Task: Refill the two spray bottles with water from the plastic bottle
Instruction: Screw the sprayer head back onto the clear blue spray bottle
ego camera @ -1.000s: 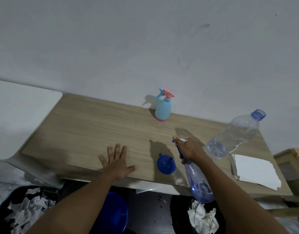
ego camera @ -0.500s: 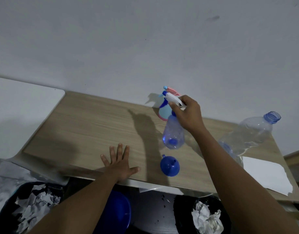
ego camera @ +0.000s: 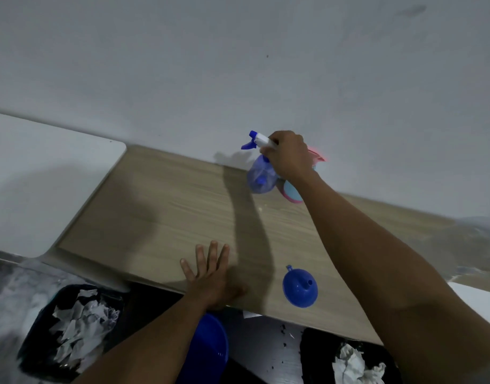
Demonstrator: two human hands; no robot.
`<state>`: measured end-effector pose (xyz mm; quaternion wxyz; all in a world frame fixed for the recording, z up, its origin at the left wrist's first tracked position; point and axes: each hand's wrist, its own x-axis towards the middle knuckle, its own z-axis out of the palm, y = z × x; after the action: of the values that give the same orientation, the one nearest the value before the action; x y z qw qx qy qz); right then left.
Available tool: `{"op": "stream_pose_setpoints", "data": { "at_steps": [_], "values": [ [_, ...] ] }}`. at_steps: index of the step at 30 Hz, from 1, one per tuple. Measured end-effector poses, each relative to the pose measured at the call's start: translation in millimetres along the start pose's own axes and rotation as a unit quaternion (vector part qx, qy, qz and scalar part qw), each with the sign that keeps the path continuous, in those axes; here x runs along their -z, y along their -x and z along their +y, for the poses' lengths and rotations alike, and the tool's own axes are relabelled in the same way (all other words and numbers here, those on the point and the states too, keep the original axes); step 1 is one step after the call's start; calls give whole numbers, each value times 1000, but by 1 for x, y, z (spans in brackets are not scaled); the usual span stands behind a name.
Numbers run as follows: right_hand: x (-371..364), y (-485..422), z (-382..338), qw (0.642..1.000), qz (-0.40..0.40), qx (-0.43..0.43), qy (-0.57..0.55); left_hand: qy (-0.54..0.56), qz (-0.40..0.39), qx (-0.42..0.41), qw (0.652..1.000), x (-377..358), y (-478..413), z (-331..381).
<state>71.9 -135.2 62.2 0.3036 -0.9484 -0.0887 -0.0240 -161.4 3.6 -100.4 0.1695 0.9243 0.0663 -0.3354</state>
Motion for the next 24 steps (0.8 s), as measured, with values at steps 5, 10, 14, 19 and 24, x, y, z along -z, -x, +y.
{"op": "stream_pose_setpoints", "data": {
  "at_steps": [5, 10, 14, 19, 24],
  "values": [
    [-9, -19, -6, 999, -23, 13, 45, -8, 11, -4, 1000, -3, -3, -3],
    [-9, -27, -8, 997, -39, 26, 55, -7, 21, -5, 1000, -5, -3, -4],
    [0, -26, -11, 997, -46, 30, 60, -2, 26, -3, 1000, -7, -2, -4],
    [27, -3, -11, 997, 56, 50, -15, 8, 24, -4, 1000, -1, 4, -1],
    [42, 55, 25, 976, 187, 14, -112, 2, 37, -7, 999, -3, 4, -2]
  ]
}}
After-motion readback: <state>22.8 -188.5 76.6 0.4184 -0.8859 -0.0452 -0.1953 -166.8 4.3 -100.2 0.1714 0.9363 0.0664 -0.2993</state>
